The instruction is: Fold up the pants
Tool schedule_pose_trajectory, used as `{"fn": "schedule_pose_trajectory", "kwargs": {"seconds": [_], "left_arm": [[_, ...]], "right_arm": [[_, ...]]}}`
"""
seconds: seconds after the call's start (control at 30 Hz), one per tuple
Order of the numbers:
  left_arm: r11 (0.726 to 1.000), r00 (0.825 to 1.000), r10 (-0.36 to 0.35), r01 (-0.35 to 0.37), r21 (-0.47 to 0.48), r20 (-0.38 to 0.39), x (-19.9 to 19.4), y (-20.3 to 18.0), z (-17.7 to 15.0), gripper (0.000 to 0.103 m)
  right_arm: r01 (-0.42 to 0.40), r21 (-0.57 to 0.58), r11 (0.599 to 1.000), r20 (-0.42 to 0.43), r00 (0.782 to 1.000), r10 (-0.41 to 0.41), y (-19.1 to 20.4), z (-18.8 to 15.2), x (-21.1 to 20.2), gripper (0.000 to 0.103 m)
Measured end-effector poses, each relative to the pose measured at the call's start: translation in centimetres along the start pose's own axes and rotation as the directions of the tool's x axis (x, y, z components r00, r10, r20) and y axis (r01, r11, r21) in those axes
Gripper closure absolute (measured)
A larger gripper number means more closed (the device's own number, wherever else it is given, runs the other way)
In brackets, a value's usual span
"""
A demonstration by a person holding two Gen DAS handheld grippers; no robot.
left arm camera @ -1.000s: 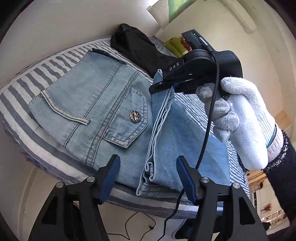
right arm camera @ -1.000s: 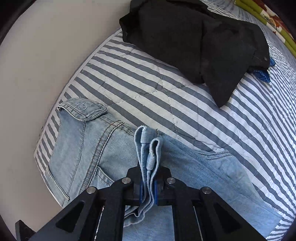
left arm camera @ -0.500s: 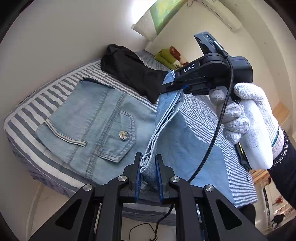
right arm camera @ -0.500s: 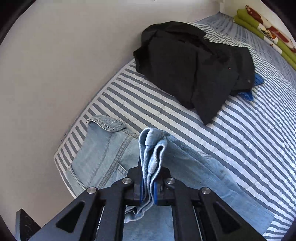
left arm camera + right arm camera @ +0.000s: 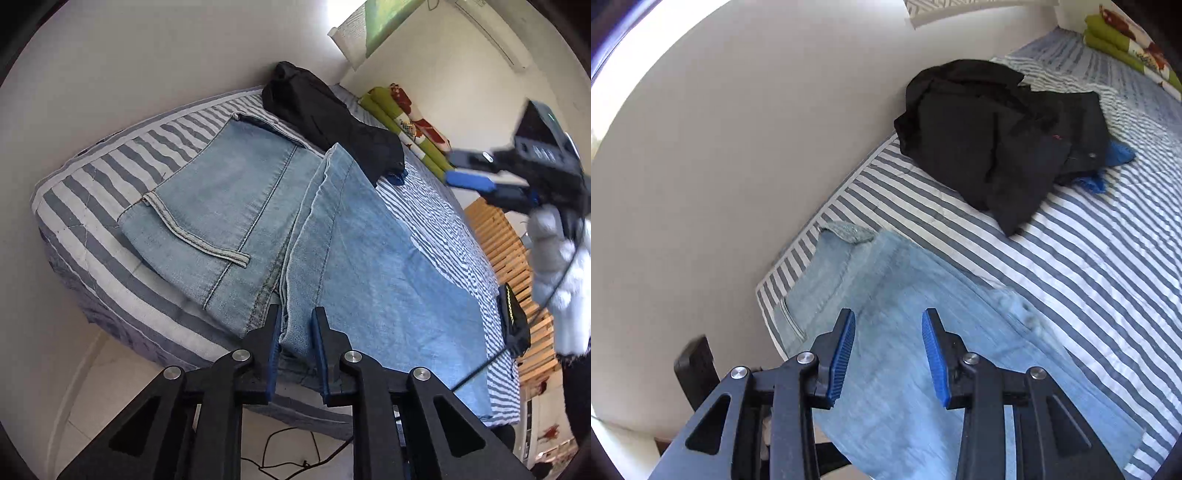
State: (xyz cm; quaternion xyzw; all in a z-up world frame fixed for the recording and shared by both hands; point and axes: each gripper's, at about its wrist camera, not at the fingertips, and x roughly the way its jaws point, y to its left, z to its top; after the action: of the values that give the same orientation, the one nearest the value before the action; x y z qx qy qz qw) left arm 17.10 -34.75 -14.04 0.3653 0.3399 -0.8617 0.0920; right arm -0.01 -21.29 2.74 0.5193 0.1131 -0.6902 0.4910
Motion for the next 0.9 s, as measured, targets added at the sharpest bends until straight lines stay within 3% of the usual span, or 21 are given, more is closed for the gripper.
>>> {"fn": "schedule_pose_trajectory", "kwargs": {"seconds": [0.1,0.2,0.23,0.3,0.37,0.4,0.47,0.5,0.6,0.67,0.73,0.77,0.9], "left_arm": [[1.000,1.000,-0.009,0.009,-0.022,-0.002,0.0,0.0,-0.2,0.090],[0.999,0.999,-0.029,0.029,-0.018,0.017,-0.8,-0.5,-0.2,0.091],[1.000,0.999,-0.006,0.006,0.003,0.031,-1.2,-0.6,-0.2,0.091],[0.993,0.992,0.121,-0.122,0.004,0.035,-1.1,0.0,-0.3,0.087],[0.972,0.971,0.237,-0.237,-0.013,0.014,-0.3,0.6,-0.2,0.086],[0.960,0.960,0.279,-0.279,-0.017,0.013,-0.3,0.6,-0.2,0.070],[0.947,0.945,0.322,-0.323,-0.001,0.052,-1.2,-0.1,0.0,0.056],[0.948,0.943,0.317,-0.319,0.002,0.095,-2.0,-0.8,0.0,0.056],[0.973,0.960,0.206,-0.221,0.062,0.188,-3.8,-4.2,0.0,0.056],[0.984,0.981,0.089,-0.113,0.137,0.172,-2.9,-7.0,0.0,0.056],[0.980,0.996,-0.053,0.037,0.198,0.075,-0.7,-10.1,-0.3,0.056],[0.971,0.995,-0.100,0.092,0.221,0.022,0.8,-11.6,-0.5,0.056],[0.923,0.987,-0.103,0.142,0.358,-0.126,5.4,-17.0,-2.7,0.056]], "right_arm": [[0.093,-0.041,0.995,0.054,0.994,-0.090,-2.6,-7.8,-3.6,0.069],[0.205,-0.011,0.979,-0.026,0.978,-0.206,-5.9,-15.5,-3.6,0.069],[0.227,0.023,0.974,-0.067,0.972,-0.225,-7.3,-17.8,-3.1,0.069],[0.277,0.089,0.957,-0.148,0.954,-0.262,-10.0,-21.4,-2.3,0.069],[0.294,0.116,0.949,-0.152,0.949,-0.276,-11.7,-23.4,-2.4,0.071],[0.299,0.106,0.948,-0.132,0.950,-0.285,-11.7,-23.7,-2.8,0.071],[0.353,0.063,0.933,-0.116,0.932,-0.345,-11.4,-24.0,-3.6,0.071],[0.359,0.060,0.931,-0.099,0.931,-0.352,-11.3,-24.1,-4.1,0.071],[0.307,0.084,0.948,-0.033,0.952,-0.305,-10.8,-25.2,-6.0,0.071],[0.259,0.105,0.960,-0.005,0.966,-0.260,-10.3,-26.2,-6.6,0.071],[0.229,0.113,0.967,-0.030,0.973,-0.227,-9.8,-27.4,-6.4,0.070],[0.221,0.122,0.968,-0.037,0.975,-0.218,-9.8,-28.0,-6.5,0.070],[0.213,0.204,0.956,0.001,0.976,-0.218,-10.8,-29.6,-8.6,0.069]]}}
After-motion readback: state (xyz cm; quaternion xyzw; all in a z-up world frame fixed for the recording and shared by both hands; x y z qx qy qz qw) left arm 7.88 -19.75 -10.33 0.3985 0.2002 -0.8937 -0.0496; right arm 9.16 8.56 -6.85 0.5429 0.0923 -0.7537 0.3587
